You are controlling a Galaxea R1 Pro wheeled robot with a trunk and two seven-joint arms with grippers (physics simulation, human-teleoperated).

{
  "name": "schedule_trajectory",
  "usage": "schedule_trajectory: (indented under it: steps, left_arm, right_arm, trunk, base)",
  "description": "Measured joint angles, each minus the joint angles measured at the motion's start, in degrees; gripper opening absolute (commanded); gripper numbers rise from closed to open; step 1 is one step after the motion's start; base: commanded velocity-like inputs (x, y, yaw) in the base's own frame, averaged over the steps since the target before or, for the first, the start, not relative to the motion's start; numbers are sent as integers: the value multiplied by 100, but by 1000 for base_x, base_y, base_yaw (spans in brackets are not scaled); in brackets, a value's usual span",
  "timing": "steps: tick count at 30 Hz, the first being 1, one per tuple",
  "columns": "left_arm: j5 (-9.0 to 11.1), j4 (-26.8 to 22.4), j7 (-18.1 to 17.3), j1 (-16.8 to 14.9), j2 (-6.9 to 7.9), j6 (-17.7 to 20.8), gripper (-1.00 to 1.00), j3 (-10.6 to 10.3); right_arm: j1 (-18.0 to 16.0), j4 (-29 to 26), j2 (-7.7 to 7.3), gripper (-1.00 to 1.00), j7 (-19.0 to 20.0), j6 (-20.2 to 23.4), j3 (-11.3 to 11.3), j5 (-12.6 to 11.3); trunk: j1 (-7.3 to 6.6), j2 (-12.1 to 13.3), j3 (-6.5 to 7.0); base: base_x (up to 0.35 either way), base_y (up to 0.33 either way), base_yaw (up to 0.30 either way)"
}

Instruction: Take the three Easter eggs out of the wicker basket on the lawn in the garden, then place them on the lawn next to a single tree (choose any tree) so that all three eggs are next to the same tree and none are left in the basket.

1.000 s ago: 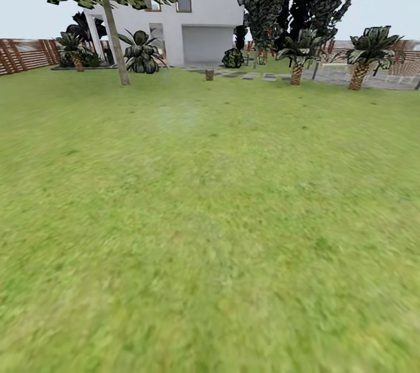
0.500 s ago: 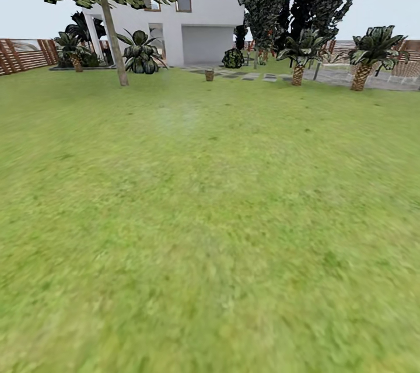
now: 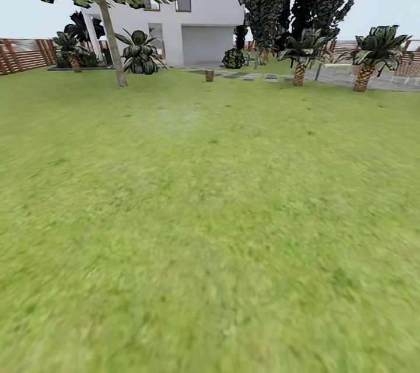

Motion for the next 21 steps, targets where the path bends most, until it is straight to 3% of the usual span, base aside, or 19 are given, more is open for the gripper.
schedule_trajectory:
  steps: [21]
  left_arm:
    - [0, 0, 0, 0, 5, 1, 100, 0]
  right_arm:
    - [0, 1, -13, 100, 0, 0, 2, 17]
  trunk:
    - [0, 0, 0]
  base:
    - [339, 0, 0]
